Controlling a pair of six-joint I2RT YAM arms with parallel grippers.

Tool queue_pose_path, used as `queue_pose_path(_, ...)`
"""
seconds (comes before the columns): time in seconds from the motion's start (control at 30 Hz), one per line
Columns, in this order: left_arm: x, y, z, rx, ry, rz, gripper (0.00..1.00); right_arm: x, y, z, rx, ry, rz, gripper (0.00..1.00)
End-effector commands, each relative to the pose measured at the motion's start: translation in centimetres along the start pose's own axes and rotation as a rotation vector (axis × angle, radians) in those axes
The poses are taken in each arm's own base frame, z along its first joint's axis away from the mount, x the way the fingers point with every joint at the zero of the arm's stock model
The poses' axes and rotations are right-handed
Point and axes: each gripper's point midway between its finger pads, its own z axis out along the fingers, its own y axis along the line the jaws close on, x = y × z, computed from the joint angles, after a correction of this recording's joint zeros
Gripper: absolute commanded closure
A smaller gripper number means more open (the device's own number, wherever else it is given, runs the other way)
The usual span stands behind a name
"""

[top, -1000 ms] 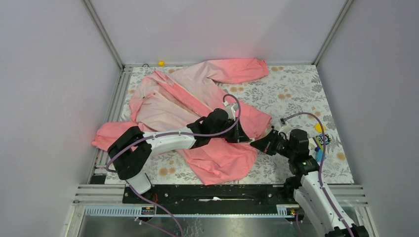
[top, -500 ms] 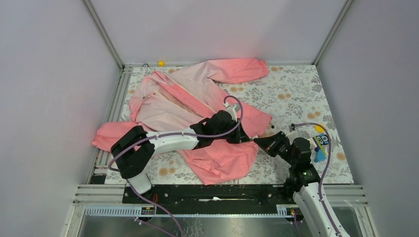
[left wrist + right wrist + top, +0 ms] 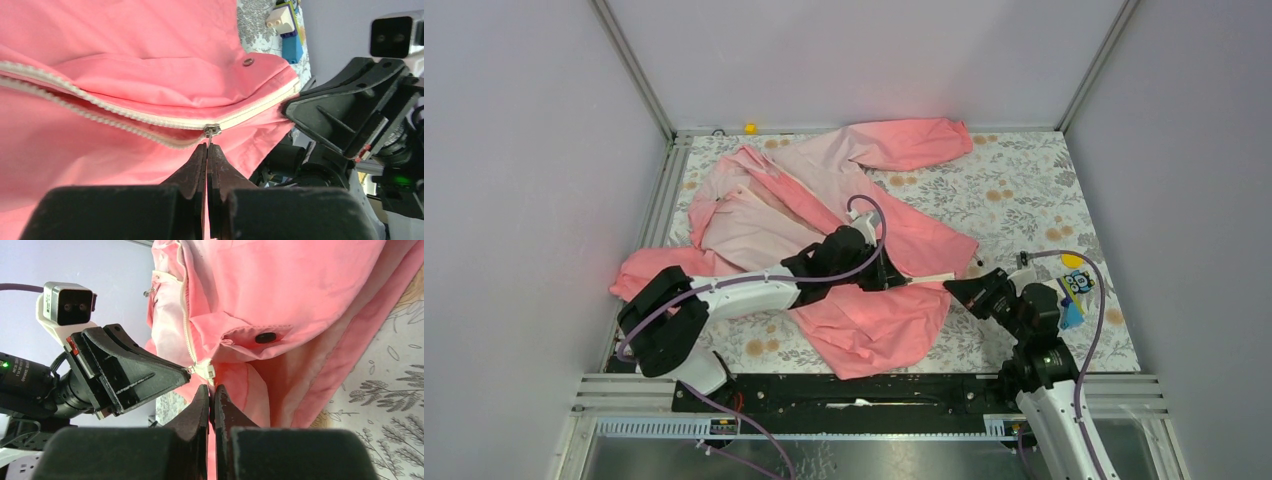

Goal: Zip up the jacket

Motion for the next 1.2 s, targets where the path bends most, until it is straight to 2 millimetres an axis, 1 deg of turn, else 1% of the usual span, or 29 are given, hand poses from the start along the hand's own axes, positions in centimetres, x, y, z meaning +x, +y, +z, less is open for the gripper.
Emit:
queue_pose_path(0.0, -2.0, 3.3, -1.7, -0.105, -0.055, 0.024, 1.0, -2.8, 0.6, -1.0, 0.06, -0.113, -0.15, 1.0)
queue_pose_path(0.03, -2.6, 4.2, -2.1, -0.138, -0.061, 0.035, 1.0, -3.0, 0.0, -1.4, 0.109, -0.11, -0.192, 1.0)
queue_pose_path(0.17, -4.7, 7.3, -3.5, -0.3, -0.082, 0.104, 1.0, -5.1, -1.3, -2.6, 0.27, -0.166, -0.273, 1.0)
queue_pose_path(0.2, -5.4, 7.8, -3.9, -0.329, -0.094, 0.121, 1.0, -5.6, -1.8, -2.9, 0.32, -0.182, -0.274, 1.0)
queue_pose_path(0.3, -7.6, 10.0, -5.1, -0.44, -0.146, 0.154, 1.0, -6.9, -3.2, -3.6, 0.437, -0.235, -0.247, 1.0)
queue_pose_path(0.33, -8.4, 11.0, -5.6, -0.477, -0.16, 0.147, 1.0, -7.2, -3.8, -3.8, 0.477, -0.255, -0.229, 1.0)
queue_pose_path(0.4, -10.1, 13.3, -6.8, -0.568, -0.186, 0.14, 1.0, -7.6, -4.4, -4.1, 0.509, -0.281, -0.221, 1.0)
queue_pose_path(0.53, -13.6, 18.2, -10.2, -0.781, -0.257, 0.121, 1.0, -8.1, -4.8, -4.4, 0.534, -0.317, -0.214, 1.0)
queue_pose_path(0.67, -17.4, 22.9, -13.9, -0.96, -0.31, 0.085, 1.0, -7.4, -5.0, -4.0, 0.52, -0.28, -0.202, 1.0)
queue_pose_path(0.8, -21.6, 27.0, -17.9, -1.135, -0.369, 0.072, 1.0, -7.0, -5.0, -3.8, 0.51, -0.268, -0.191, 1.0)
queue_pose_path(0.93, -25.8, 29.5, -21.6, -1.272, -0.44, 0.084, 1.0, -7.2, -4.7, -4.0, 0.512, -0.271, -0.204, 1.0)
queue_pose_path(1.03, -28.4, 31.1, -22.8, -1.33, -0.462, 0.109, 1.0, -7.1, -4.6, -4.0, 0.511, -0.268, -0.203, 1.0)
queue_pose_path(1.17, -31.3, 32.2, -23.6, -1.394, -0.473, 0.18, 1.0, -7.2, -4.6, -4.0, 0.513, -0.271, -0.205, 1.0)
